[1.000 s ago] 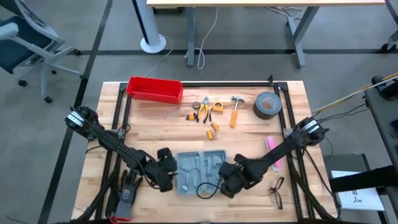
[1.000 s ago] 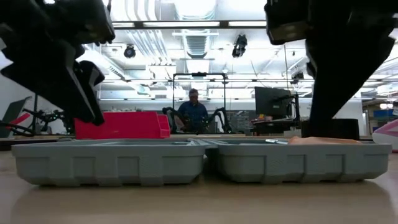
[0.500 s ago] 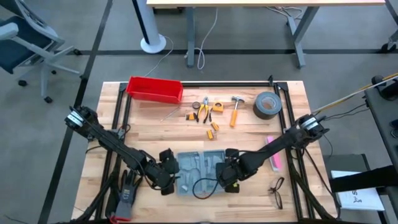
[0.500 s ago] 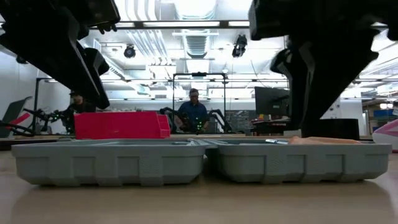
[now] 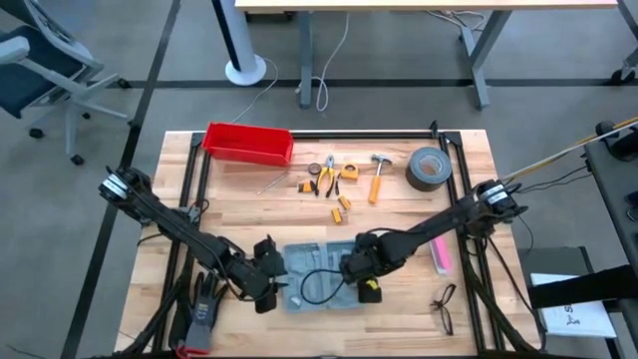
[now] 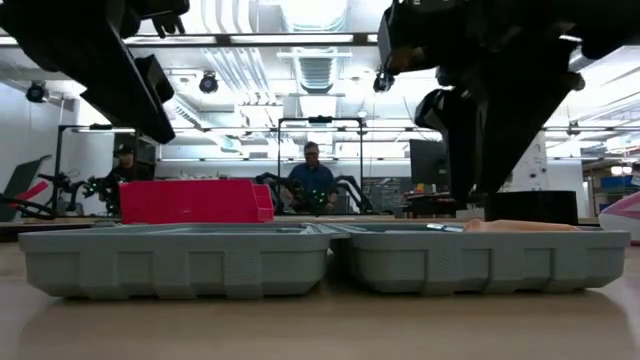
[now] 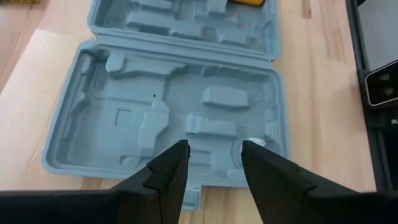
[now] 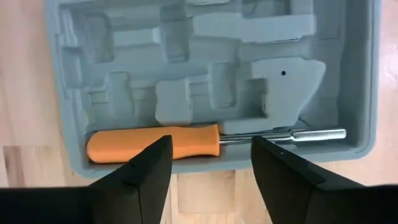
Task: Prefit tool cases
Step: Put the screwdriver bit holder handle into the gray toolbox
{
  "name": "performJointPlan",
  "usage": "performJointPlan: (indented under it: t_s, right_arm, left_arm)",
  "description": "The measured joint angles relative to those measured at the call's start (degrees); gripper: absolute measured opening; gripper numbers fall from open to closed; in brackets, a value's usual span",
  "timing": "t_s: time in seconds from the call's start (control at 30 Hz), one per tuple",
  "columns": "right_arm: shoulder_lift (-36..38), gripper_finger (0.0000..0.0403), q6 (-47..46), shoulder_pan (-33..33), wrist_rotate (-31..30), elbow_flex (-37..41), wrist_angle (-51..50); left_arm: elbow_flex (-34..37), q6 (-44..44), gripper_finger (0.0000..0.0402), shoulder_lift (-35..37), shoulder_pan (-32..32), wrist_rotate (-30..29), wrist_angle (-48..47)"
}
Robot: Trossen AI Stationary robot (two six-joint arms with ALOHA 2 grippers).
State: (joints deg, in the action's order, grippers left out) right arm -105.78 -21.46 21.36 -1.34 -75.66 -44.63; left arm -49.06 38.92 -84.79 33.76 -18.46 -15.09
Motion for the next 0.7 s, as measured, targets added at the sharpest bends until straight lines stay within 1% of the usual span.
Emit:
performJointPlan:
  t_s: [0.23, 0.43, 0.53, 0.7]
  right_arm:
    - [-0.1, 0.0195, 0.5, -0.1, 0.4, 1.3, 0.4]
    - [-2.5, 0.0187, 0.1, -0.6, 2.5, 5.0, 8.5]
    - [-4.0, 0.0184, -0.3, -1.0, 4.0, 5.7, 8.9]
    - [-2.7, 0.0183, -0.4, -1.0, 3.5, 4.4, 7.5]
  left_arm:
    - [0.0, -0.3, 0.0158, 1.1, 0.0, -0.1, -0.3]
    - [0.0, -0.4, 0.0158, 1.3, 0.1, -0.2, -0.6]
    - [0.0, -0.3, 0.0158, 1.3, 0.2, -0.1, -1.0]
    - [0.0, -0.3, 0.0158, 1.6, 0.3, -0.1, -1.2]
